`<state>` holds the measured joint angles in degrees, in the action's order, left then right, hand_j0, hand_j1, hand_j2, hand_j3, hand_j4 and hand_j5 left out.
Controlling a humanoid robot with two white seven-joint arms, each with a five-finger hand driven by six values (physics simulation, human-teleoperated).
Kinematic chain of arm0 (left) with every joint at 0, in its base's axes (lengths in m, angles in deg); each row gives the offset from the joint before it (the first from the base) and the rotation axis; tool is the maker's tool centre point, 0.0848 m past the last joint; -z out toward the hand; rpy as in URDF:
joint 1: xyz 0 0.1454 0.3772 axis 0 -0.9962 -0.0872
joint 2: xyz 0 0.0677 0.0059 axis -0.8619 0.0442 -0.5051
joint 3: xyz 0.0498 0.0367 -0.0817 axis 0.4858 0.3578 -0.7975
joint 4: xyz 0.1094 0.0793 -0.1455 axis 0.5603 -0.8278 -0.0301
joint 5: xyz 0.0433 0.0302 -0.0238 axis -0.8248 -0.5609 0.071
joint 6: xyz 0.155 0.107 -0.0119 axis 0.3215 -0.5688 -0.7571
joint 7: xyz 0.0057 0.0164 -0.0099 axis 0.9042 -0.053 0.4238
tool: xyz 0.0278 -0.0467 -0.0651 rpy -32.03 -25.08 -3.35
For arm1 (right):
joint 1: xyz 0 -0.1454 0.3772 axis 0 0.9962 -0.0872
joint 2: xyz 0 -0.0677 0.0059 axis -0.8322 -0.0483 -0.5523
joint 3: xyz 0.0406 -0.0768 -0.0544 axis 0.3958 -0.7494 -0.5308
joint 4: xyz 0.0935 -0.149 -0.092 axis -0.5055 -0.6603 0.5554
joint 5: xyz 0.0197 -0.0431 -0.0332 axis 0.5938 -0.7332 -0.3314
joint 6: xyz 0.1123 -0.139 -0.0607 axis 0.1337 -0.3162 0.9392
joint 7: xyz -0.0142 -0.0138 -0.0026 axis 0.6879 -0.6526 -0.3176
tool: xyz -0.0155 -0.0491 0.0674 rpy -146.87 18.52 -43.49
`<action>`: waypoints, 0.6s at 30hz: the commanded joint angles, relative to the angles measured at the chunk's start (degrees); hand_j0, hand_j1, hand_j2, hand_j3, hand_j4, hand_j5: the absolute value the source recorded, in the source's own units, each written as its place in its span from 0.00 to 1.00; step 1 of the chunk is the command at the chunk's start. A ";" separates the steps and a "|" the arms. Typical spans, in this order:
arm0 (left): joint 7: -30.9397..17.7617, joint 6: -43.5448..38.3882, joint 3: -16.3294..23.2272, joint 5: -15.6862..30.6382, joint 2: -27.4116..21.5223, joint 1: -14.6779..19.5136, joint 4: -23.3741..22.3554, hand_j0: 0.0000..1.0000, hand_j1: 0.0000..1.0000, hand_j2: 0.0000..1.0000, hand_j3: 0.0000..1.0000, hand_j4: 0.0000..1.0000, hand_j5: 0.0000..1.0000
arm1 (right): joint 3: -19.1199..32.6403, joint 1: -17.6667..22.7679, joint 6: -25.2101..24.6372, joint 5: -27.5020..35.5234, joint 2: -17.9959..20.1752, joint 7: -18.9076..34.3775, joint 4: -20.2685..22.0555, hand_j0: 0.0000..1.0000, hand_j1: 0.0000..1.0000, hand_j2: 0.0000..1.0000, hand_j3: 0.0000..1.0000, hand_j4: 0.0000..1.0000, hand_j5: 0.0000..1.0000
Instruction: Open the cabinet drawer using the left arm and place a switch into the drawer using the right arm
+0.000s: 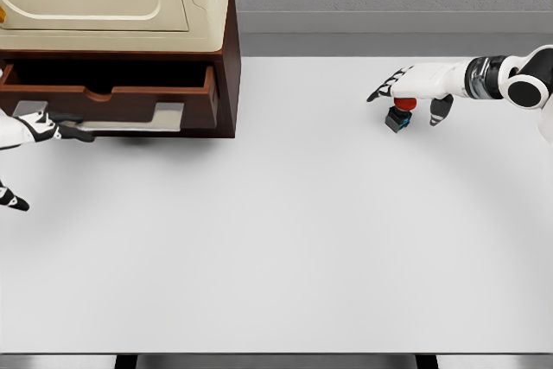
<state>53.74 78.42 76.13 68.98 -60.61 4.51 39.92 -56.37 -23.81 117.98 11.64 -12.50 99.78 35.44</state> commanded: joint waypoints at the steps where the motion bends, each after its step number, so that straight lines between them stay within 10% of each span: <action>1: 0.00 -0.11 0.30 0.28 -0.59 0.01 1.23 1.00 1.00 1.00 1.00 1.00 1.00 | 0.09 0.00 -0.13 0.19 0.04 -0.02 -0.02 1.00 1.00 1.00 1.00 1.00 1.00; 18: 0.00 -0.11 1.44 2.48 -4.54 0.01 5.18 1.00 1.00 1.00 1.00 1.00 1.00 | -0.26 0.00 -0.13 0.19 0.04 -0.02 -0.02 1.00 1.00 1.00 1.00 1.00 1.00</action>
<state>53.89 78.33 77.44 68.88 -64.60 4.52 44.16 -56.50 -23.81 117.98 11.64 -12.50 99.78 35.43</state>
